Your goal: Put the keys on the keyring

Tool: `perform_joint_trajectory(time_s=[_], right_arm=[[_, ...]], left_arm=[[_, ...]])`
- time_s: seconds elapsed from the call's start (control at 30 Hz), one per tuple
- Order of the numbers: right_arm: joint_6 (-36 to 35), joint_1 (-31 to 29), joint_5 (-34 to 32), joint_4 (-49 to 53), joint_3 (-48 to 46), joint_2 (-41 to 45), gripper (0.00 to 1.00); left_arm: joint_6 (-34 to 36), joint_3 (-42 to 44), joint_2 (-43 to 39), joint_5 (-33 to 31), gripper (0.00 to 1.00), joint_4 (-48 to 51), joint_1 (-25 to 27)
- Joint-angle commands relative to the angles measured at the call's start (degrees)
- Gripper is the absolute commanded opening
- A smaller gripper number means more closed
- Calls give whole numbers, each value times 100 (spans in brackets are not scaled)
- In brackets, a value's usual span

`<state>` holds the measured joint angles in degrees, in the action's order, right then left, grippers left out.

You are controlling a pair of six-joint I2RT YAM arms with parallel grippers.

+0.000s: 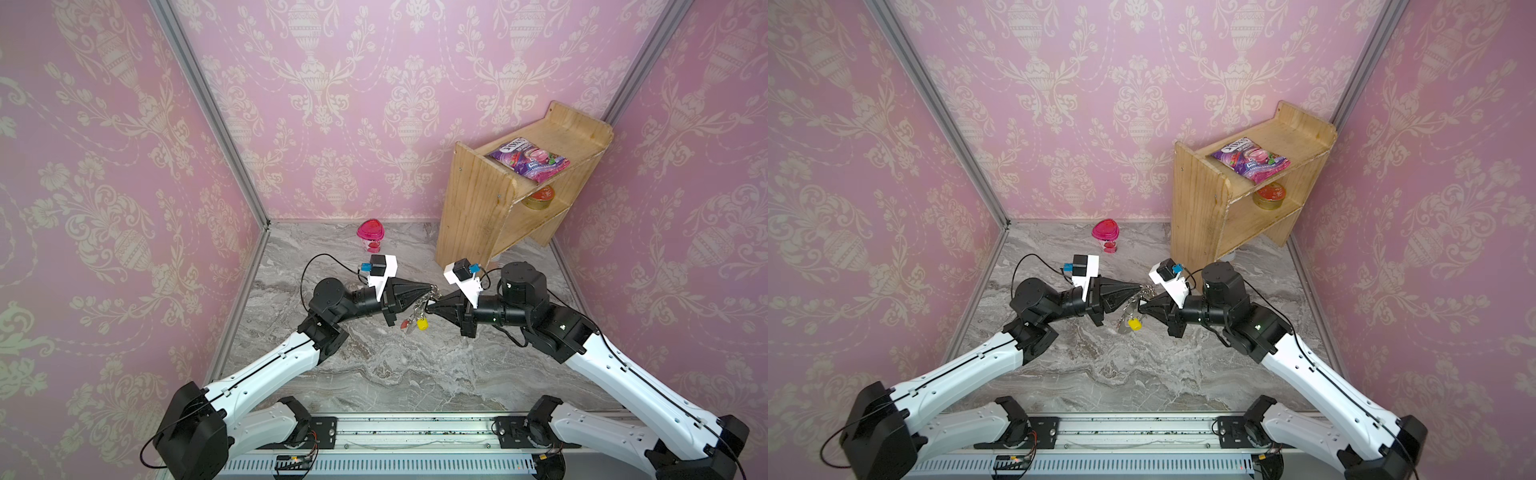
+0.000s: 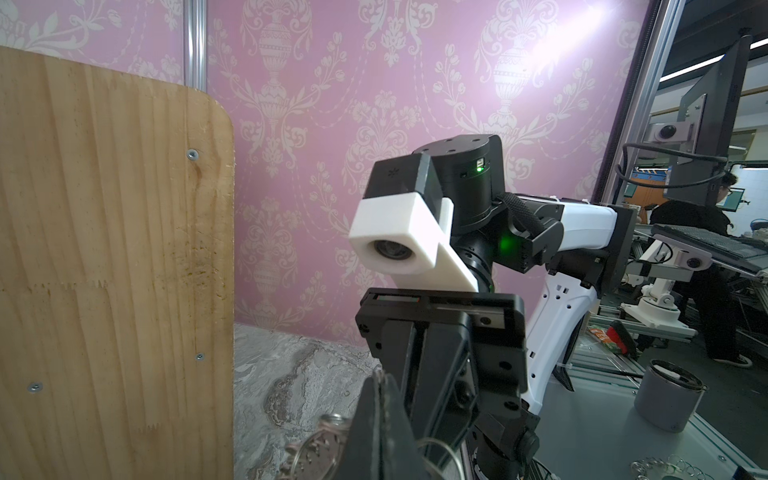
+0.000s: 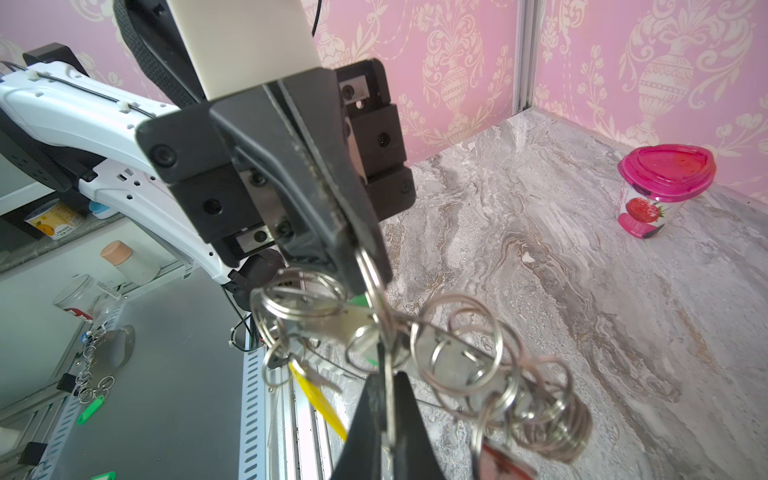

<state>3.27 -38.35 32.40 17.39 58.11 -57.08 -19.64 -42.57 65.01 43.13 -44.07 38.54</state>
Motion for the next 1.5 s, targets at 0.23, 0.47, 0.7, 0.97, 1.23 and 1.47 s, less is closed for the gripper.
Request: perform_joint_trajectory(time_s=[0.23,0.47,0.7,0.97,1.23,1.47], right_arm=[[-85,16,-128,467,73,232,0],[-471,14,-481,1422,529,235,0],[-739,14,-772,1818,872,160,0],[-714,12,-641,1795,1072,64,0],[-479,-113,-292,1373,801,-216,0],[-525,-195,-305,1343,876,-315,0]], left_arm=[[358,27,-269,-145,0,273,39],[663,21,-447,-244,0,674,39],[722,10,-457,-233,0,829,43],[656,20,-434,-240,0,726,41],[496,20,-375,-227,0,388,41],[408,23,-332,-201,0,339,55]])
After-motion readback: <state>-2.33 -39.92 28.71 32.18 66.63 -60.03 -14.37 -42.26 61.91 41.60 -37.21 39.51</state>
